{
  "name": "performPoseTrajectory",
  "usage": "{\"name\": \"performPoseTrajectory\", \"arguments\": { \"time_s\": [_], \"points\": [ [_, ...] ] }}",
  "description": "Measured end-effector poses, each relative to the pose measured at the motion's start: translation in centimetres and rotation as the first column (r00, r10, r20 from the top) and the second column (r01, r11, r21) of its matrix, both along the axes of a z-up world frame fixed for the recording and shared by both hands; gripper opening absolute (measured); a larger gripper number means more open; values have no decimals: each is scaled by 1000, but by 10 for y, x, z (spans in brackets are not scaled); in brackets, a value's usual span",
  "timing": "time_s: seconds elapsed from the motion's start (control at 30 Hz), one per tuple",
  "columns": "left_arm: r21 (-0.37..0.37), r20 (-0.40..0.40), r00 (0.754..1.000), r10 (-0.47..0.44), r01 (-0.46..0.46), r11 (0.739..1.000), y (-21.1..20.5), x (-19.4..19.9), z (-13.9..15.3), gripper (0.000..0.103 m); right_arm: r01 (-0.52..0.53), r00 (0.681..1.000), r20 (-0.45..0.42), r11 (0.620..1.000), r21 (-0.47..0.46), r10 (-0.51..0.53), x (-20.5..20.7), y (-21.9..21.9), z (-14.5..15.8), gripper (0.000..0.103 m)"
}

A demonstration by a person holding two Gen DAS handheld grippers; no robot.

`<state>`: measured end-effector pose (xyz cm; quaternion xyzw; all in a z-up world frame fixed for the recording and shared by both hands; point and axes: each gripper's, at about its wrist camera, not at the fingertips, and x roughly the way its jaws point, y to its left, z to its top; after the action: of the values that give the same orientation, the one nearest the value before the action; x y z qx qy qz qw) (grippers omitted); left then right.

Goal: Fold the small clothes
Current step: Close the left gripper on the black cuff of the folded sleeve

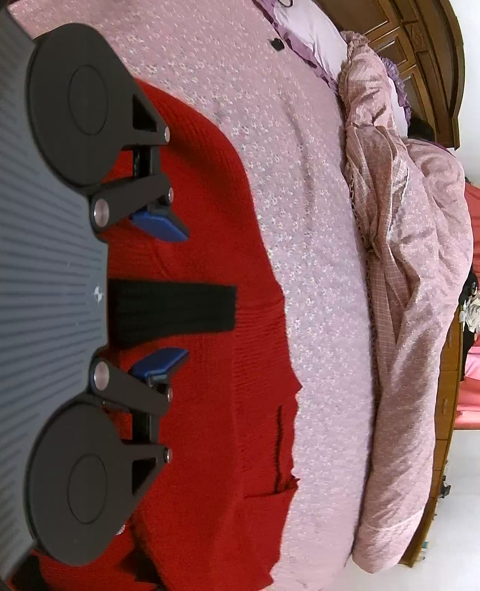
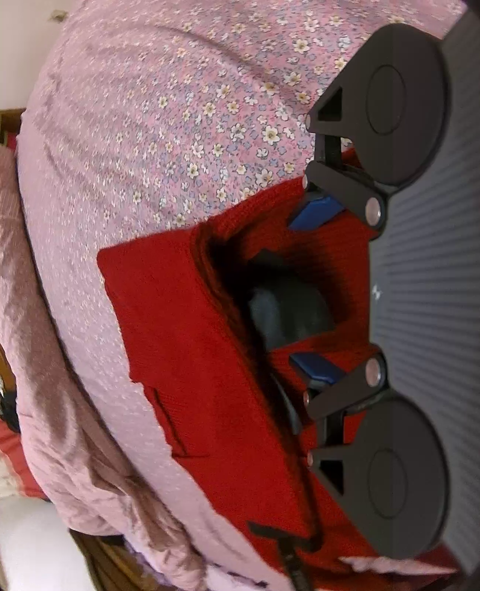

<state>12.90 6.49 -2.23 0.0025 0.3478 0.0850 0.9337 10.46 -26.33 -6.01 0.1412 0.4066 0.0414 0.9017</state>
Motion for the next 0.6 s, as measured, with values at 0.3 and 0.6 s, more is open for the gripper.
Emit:
{"name": "performPoseTrajectory", "arguments": {
  "time_s": [0.3,0.6],
  "points": [
    [-100,-43,998,-39,34,994,16,35,-16,69,-42,999,25,999,29,42,-3,-4,-5,83],
    [-125,-29,997,-68,64,990,18,54,-25,69,-44,992,121,999,-14,45,13,-15,40,83]
  ]
}}
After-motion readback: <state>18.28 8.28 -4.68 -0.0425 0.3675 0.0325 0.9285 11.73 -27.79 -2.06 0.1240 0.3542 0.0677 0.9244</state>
